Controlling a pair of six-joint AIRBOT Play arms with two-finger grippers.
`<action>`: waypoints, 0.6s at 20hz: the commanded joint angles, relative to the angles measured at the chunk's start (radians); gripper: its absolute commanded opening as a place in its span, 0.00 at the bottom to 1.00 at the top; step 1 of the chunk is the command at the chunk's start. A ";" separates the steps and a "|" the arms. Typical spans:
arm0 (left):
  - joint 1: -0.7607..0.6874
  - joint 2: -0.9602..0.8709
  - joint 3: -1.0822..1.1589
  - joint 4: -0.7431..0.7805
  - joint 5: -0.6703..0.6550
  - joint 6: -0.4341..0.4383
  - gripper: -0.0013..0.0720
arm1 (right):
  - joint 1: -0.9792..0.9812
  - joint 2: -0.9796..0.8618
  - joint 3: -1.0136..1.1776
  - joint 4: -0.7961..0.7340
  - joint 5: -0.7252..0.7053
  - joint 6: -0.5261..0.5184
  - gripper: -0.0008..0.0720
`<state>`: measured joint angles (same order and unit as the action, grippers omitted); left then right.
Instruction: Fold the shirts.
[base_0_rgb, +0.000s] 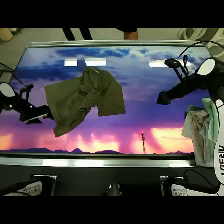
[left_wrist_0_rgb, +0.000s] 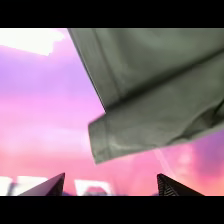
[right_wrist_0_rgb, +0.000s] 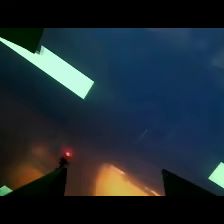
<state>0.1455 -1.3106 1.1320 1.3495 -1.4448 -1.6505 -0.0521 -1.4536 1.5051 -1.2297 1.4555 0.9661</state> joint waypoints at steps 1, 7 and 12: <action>0.088 0.009 -0.156 -0.197 0.093 0.052 0.99 | 0.000 -0.036 -0.002 0.121 0.056 -0.032 0.87; 0.093 -0.021 -0.254 -0.193 0.164 0.137 0.85 | 0.000 -0.109 -0.003 0.279 0.053 -0.046 0.87; 0.093 -0.031 -0.293 -0.179 0.238 0.160 0.85 | 0.001 -0.202 -0.003 0.430 0.020 -0.034 0.87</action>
<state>0.2367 -1.3361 0.8665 1.1645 -1.2545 -1.5112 -0.0521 -1.6108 1.5021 -0.8993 1.4998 0.9241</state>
